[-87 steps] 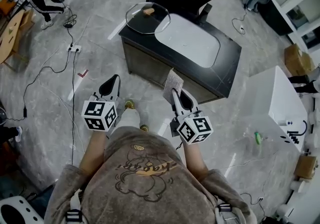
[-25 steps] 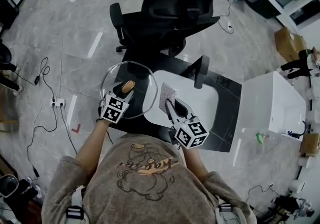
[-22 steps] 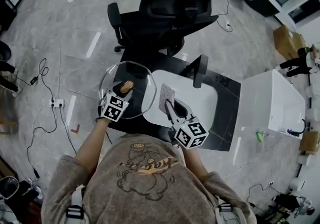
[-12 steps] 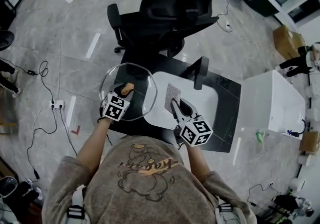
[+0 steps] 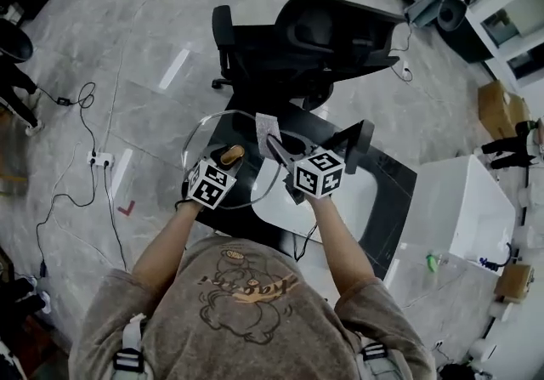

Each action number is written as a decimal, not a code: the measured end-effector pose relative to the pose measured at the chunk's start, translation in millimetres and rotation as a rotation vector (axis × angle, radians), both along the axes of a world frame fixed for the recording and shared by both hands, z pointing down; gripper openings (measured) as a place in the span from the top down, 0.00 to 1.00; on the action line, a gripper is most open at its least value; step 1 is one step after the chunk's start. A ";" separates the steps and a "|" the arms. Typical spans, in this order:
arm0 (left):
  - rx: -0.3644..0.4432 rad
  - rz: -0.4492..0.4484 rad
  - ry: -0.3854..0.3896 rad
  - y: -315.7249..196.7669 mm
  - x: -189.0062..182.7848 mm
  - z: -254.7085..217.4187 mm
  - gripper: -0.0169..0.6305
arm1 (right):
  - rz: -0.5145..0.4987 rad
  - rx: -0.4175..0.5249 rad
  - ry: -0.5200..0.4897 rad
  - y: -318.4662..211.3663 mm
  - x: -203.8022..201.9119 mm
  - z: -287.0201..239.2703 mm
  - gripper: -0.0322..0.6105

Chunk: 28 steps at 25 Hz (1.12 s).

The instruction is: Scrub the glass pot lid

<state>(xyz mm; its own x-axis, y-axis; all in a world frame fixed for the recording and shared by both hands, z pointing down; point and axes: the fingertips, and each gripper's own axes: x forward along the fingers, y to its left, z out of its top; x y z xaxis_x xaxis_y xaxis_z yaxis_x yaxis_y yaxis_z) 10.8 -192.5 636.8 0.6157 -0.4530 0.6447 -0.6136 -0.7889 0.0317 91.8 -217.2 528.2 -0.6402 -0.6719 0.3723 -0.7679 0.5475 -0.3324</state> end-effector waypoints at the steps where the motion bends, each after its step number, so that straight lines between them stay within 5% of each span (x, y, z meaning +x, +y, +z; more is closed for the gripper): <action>1: -0.001 -0.009 0.006 0.0 0.2 0.3 0.68 | -0.052 -0.003 0.002 -11.2 -14.2 1.5 0.82; 8: -0.006 -0.060 0.039 0.5 -0.3 0.5 0.68 | -0.456 -0.124 0.017 -51.4 -112.8 28.1 0.82; 15: -0.038 -0.154 0.112 0.2 -6.3 4.6 0.65 | -0.752 -0.261 0.117 -53.4 -170.6 56.5 0.83; 22: -0.039 -0.166 0.113 0.1 -5.7 6.2 0.65 | -0.933 -0.316 0.209 -33.3 -205.2 81.4 0.83; 28: -0.044 -0.170 0.111 0.9 -7.1 4.1 0.65 | -0.979 -0.349 0.221 -24.2 -222.7 93.6 0.83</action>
